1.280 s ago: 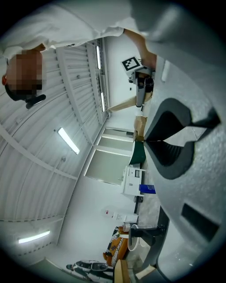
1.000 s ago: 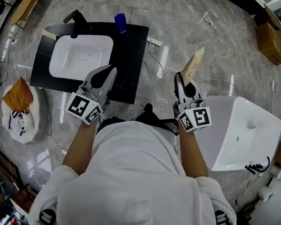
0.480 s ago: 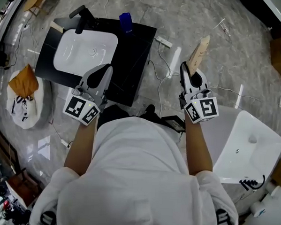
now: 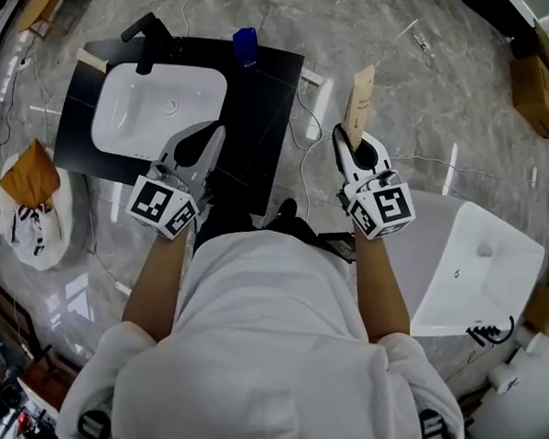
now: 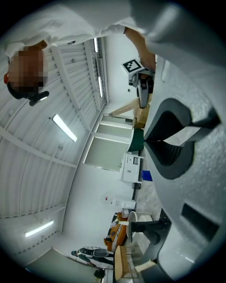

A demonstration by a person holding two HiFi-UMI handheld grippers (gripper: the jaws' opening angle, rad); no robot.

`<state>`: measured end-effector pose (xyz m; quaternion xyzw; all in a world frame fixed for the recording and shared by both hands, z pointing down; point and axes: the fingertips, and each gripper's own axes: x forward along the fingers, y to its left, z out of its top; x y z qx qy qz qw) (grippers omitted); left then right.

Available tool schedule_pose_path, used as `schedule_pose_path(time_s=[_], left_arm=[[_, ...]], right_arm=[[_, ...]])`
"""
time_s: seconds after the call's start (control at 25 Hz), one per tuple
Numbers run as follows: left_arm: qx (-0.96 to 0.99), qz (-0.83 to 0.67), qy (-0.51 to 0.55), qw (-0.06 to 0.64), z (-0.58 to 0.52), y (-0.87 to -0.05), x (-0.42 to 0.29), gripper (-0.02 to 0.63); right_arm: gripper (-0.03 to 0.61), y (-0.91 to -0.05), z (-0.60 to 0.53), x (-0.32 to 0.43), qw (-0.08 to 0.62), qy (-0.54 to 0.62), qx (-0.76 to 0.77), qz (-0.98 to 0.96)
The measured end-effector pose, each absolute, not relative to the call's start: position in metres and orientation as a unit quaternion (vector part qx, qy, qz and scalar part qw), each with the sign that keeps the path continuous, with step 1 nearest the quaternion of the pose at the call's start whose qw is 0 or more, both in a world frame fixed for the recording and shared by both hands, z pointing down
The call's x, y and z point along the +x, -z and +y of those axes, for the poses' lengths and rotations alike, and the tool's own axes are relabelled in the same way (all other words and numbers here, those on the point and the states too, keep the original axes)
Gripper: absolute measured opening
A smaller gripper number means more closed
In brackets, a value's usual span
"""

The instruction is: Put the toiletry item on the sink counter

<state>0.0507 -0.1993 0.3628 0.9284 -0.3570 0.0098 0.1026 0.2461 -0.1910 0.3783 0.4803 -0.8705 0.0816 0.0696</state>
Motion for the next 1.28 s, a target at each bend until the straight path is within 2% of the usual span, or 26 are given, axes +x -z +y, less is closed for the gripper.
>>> schedule_pose_path(time_s=[0.64,1.12,1.28], left_arm=[[0.920,-0.352,0.007,0.172,-0.215,-0.424,-0.017,0.015],[0.913,-0.355,0.010,0.200,-0.225,-0.459,-0.034,0.015],[0.909,-0.354,0.016,0.217,-0.224,-0.468,-0.033,0.015]], right_arm=[[0.018,-0.467,-0.214,0.119,0.192,-0.161,0.404,-0.880],[0.018,-0.564,-0.210,0.101,0.326,-0.215,0.356,-0.849],[0.018,-0.579,-0.203,0.097,0.350,-0.221,0.343,-0.843]])
